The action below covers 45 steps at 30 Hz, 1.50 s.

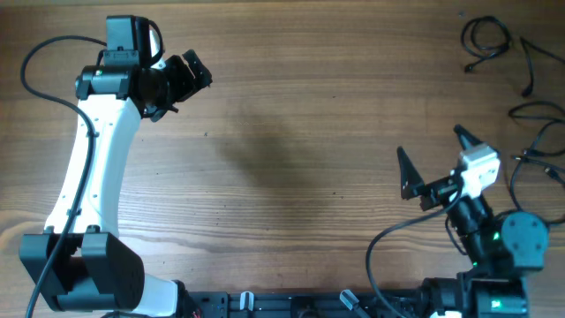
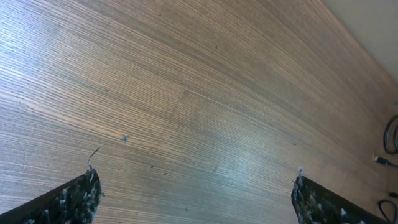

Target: Untangle cables

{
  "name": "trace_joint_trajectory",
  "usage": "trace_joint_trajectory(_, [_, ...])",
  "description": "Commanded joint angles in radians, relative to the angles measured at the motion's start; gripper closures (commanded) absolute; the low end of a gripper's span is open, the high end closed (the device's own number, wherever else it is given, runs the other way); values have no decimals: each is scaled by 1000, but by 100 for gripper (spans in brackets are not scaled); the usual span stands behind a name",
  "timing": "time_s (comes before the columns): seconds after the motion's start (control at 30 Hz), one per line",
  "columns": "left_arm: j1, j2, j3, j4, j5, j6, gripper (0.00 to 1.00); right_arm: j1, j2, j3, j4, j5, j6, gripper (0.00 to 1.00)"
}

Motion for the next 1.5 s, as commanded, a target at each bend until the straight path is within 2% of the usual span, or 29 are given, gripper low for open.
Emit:
trace_joint_trajectory(0.0, [-3, -1, 6, 0, 7, -2, 0, 6, -89, -101, 76, 14, -2, 0])
trace_joint_trajectory(0.37, [-3, -1, 6, 0, 7, -2, 0, 26, -244, -313, 261, 32, -6, 1])
trace_joint_trajectory(0.8, [-3, -1, 6, 0, 7, -2, 0, 100, -354, -446, 300, 89, -13, 0])
trace_joint_trajectory(1.0, [-3, -1, 6, 0, 7, -2, 0, 101, -366, -449, 243, 103, -41, 0])
trace_joint_trajectory(1.1, [-3, -1, 6, 0, 7, -2, 0, 101, -366, -449, 120, 103, -35, 0])
trace_joint_trajectory(1.47, [-3, -1, 6, 0, 7, -2, 0, 101, -364, -449, 122, 107, -13, 0])
